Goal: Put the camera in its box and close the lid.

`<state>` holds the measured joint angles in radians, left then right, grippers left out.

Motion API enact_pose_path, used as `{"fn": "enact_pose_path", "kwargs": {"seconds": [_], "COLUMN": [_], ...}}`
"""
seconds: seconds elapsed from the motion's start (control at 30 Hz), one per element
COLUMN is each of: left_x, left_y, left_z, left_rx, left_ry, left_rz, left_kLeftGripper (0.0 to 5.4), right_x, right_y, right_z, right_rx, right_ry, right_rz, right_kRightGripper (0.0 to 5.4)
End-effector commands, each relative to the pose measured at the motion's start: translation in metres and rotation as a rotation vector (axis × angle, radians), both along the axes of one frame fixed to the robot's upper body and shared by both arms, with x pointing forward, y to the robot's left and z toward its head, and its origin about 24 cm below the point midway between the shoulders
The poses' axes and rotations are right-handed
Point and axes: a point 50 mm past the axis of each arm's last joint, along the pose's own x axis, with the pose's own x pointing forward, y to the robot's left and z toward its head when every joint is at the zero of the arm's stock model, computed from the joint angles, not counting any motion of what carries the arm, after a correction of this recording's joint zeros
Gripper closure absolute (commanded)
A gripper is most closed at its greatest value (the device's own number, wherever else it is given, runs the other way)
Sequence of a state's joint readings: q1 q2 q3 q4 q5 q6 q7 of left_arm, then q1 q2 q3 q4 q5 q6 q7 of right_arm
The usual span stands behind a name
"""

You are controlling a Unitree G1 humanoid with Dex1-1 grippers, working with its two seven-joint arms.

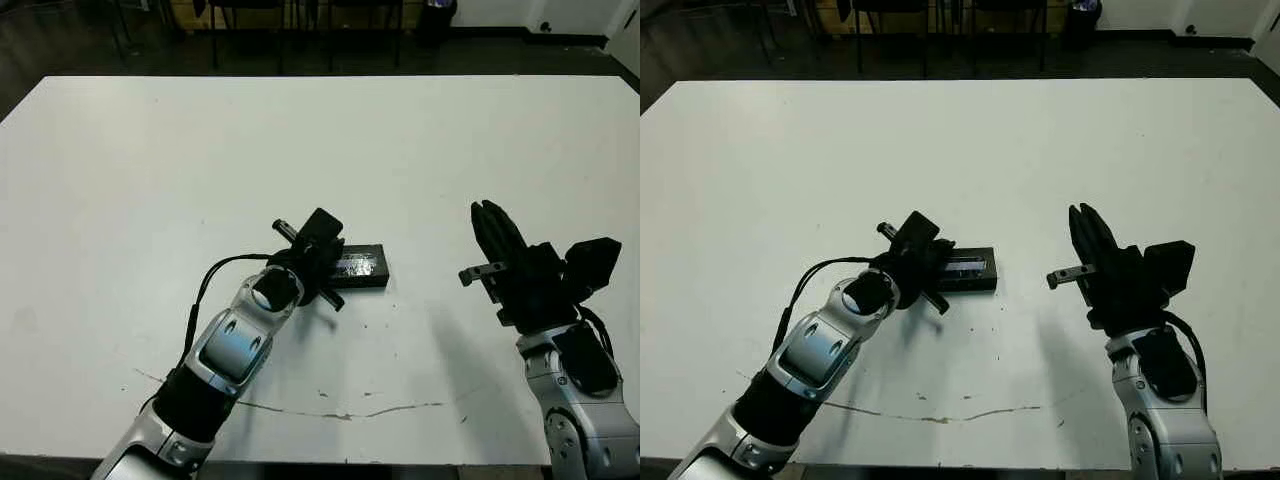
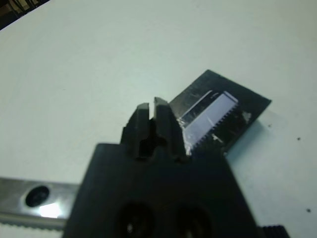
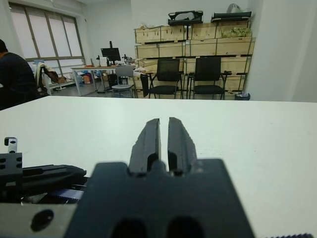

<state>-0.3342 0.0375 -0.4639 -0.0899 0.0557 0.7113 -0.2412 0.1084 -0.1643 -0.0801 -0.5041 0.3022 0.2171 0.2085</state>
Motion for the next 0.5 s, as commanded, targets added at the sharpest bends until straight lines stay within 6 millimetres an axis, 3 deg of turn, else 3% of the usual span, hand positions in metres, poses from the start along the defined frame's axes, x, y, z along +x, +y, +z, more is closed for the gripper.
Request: {"fn": "enact_pose_path", "kwargs": {"seconds": [0.03,0.3,0.5], "left_x": [-0.031,-0.029,-0.011], "left_y": [0.001,0.004,0.024], "left_z": [-0.046,-0.045,-0.025], "left_rx": [0.068,-0.004,-0.185], "left_ry": [0.261,0.264,0.169], "left_rz": [-0.05,-0.01,0.103], "left_kLeftGripper": [5.38,5.38,5.38], "right_x": [-0.002,-0.001,-0.001], "right_y": [-0.001,-0.003,-0.003], "right_z": [-0.004,-0.005,-0.006], "right_rx": [-0.003,-0.001,0.007], "right_ry": [0.039,0.038,0.049], "right_rz": [-0.001,-0.004,-0.016], "right_kRightGripper": [5.4,5.4,5.4]}}
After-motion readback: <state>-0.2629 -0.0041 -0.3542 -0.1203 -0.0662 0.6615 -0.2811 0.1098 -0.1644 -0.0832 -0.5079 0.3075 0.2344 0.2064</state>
